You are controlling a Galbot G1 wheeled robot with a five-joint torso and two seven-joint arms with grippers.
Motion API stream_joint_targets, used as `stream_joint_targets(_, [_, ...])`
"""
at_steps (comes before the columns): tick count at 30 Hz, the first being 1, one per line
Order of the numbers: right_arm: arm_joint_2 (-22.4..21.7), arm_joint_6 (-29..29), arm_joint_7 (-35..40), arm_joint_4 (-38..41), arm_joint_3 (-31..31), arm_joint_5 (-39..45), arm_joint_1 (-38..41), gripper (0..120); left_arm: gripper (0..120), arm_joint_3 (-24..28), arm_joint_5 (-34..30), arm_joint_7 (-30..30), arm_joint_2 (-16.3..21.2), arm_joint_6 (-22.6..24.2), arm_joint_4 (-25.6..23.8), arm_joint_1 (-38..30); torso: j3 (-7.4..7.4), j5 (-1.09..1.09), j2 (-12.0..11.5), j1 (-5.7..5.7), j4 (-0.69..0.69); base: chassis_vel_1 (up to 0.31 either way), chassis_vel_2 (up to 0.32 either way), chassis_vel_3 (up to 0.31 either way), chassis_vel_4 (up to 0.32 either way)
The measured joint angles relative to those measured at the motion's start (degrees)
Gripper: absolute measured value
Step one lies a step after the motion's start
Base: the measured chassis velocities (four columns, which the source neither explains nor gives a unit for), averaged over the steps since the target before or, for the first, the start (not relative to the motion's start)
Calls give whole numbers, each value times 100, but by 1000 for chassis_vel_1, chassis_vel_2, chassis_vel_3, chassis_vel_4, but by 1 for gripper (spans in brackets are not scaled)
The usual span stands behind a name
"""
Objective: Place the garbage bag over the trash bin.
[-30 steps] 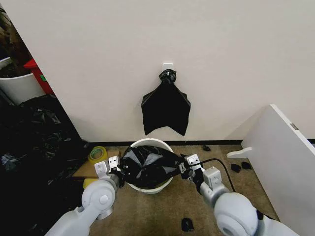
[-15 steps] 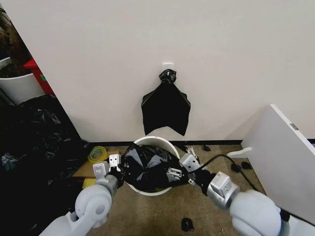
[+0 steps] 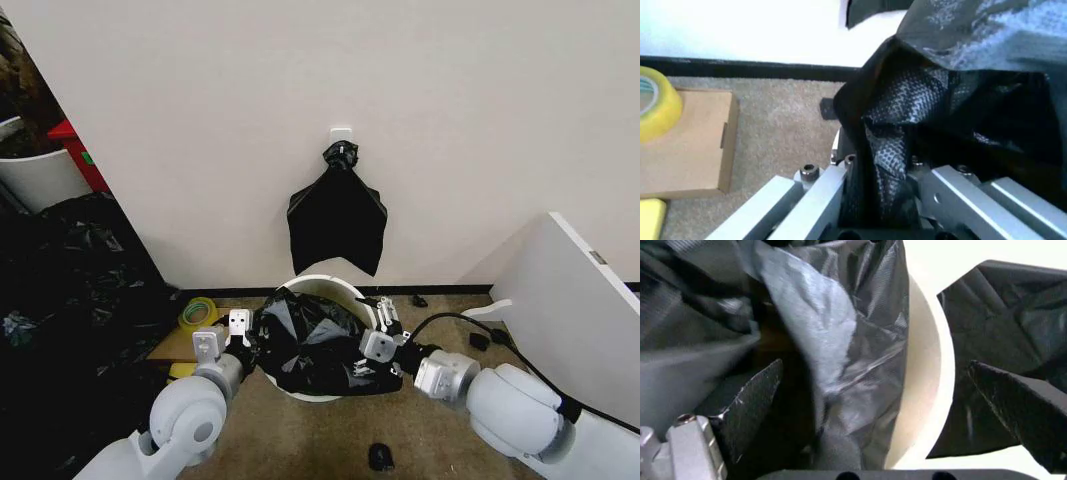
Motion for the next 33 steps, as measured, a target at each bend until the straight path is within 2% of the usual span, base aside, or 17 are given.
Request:
stream_joint_targets(7, [106,702,-125,-251,-136,-1071,39,100,0,61,-114,-50,-25,61,-34,51,0,-2,0,0,0,0,0,0,0])
stream_joint_targets(9, [113,734,-130,-258,-146,-1123,41,100,0,62,-121,-55,-29,64,-34,51,0,-2,0,0,0,0,0,0,0])
stream_joint_targets(11, [220,1042,-139,-327,-258,-1569,81,100,0,85,-210,-121,-78,109,-35,50,0,-1,0,0,0,0,0,0,0])
stream_joint_targets(17, [400,1440,6,-437,-409,-2044,211,98,0,91,-331,-197,-116,168,-66,85,0,-2,0,0,0,0,0,0,0])
stream_joint_targets(20, [442,1610,140,-501,-442,-2142,237,91,0,80,-348,-205,-117,176,-68,107,0,-2,0,0,0,0,0,0,0])
stream_joint_targets(23, [477,1980,246,-595,-498,-2176,242,75,0,72,-385,-215,-117,182,-66,123,0,-2,0,0,0,0,0,0,0])
stream_joint_targets(24, [477,1980,246,-595,-498,-2176,242,75,0,72,-385,-215,-117,182,-66,123,0,-2,0,0,0,0,0,0,0])
stream_joint_targets(27, [487,2307,266,-650,-518,-2157,223,60,0,81,-417,-225,-127,193,-61,121,0,-2,0,0,0,0,0,0,0])
stream_joint_targets(28, [487,2307,266,-650,-518,-2157,223,60,0,81,-417,-225,-127,193,-61,121,0,-2,0,0,0,0,0,0,0])
stream_joint_targets(30, [483,2484,269,-668,-516,-2073,193,51,0,84,-421,-225,-128,202,-59,118,0,-1,0,0,0,0,0,0,0])
stream_joint_targets(31, [483,2484,269,-668,-516,-2073,193,51,0,84,-421,-225,-128,202,-59,118,0,-1,0,0,0,0,0,0,0])
stream_joint_targets(32, [470,2590,265,-675,-506,-1998,171,45,0,84,-421,-225,-127,207,-56,117,0,-2,0,0,0,0,0,0,0])
stream_joint_targets(33, [468,2600,265,-676,-504,-1990,168,45,0,84,-421,-225,-127,207,-56,117,0,-2,0,0,0,0,0,0,0])
